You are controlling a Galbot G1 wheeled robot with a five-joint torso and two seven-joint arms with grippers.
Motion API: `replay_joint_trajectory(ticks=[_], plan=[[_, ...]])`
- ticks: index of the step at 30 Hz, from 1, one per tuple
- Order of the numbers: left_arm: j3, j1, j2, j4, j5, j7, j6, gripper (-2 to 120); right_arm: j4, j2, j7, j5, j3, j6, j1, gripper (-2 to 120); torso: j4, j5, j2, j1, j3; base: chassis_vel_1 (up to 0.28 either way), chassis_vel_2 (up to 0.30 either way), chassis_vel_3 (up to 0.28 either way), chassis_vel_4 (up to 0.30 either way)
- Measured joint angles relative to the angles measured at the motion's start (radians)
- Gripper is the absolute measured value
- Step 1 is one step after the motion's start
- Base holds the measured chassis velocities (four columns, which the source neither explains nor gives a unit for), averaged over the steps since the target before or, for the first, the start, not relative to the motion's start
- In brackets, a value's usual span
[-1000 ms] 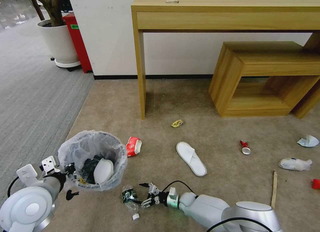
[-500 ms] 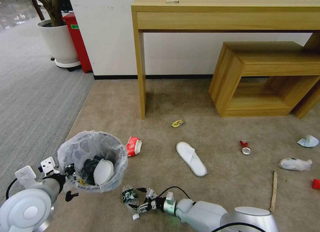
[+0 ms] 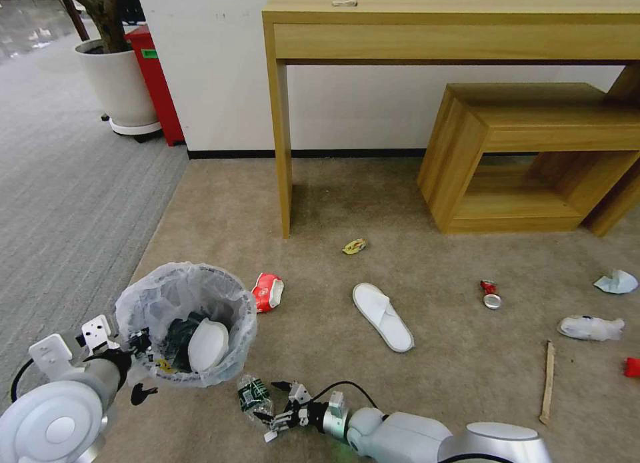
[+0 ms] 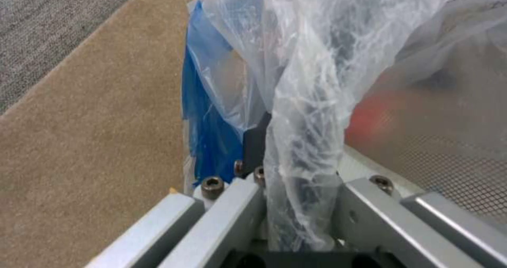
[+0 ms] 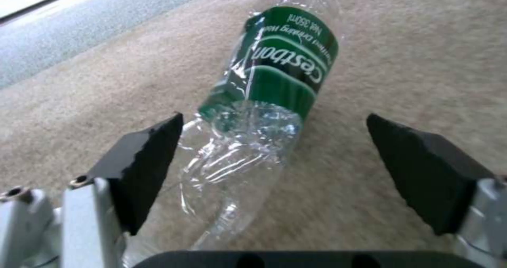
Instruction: Pick up the trash bin and place the garbage on the floor into it.
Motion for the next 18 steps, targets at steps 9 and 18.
replay_joint_trajectory(ticks=[9, 18], plan=[[0.001, 0.001, 0.003, -0.001, -0.001, 0.002, -0.003, 0, -0.007, 0.032, 0.001, 0.009, 0.000, -0.010, 0.003, 72, 0.0001, 0.0000, 0.000, 0.000, 0.000, 0.000, 0.000, 0.000, 0.000], [-0.002, 0.001, 0.011, -0.004, -0.007, 0.006, -0.006, 0, -0.008, 0.032, -0.001, 0.009, -0.004, -0.011, 0.013, 39, 0.0001, 0.0000, 0.000, 0.000, 0.000, 0.000, 0.000, 0.000, 0.000]])
